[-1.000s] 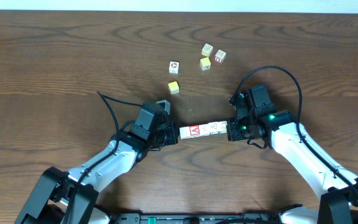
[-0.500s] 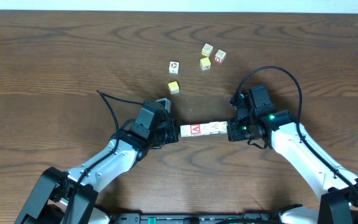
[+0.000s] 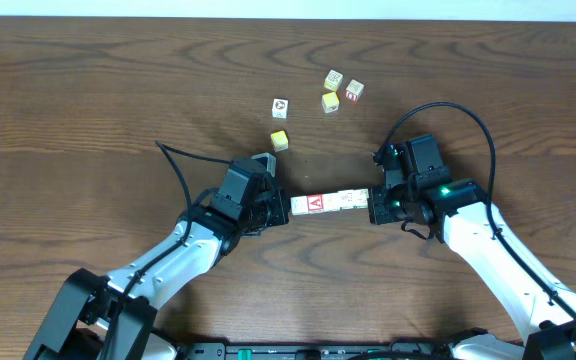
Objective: Lift 5 blocks
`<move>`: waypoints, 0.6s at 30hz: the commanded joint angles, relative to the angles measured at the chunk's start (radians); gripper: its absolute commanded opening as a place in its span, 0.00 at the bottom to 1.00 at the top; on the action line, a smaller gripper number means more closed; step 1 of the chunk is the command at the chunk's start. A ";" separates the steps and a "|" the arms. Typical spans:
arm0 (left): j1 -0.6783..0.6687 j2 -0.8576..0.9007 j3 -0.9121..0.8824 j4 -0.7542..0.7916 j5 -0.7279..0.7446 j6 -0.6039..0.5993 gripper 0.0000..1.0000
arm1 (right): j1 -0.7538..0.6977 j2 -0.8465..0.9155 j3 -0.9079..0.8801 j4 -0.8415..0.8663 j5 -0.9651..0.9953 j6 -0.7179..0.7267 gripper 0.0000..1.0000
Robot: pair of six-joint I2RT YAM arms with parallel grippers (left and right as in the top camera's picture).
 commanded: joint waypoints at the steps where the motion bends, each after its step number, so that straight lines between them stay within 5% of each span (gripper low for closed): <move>1: -0.020 -0.017 0.060 0.023 0.104 -0.016 0.07 | 0.033 -0.010 0.024 0.006 -0.139 0.000 0.01; 18: -0.020 -0.028 0.061 0.023 0.108 -0.017 0.07 | 0.033 -0.010 0.027 0.005 -0.139 0.000 0.01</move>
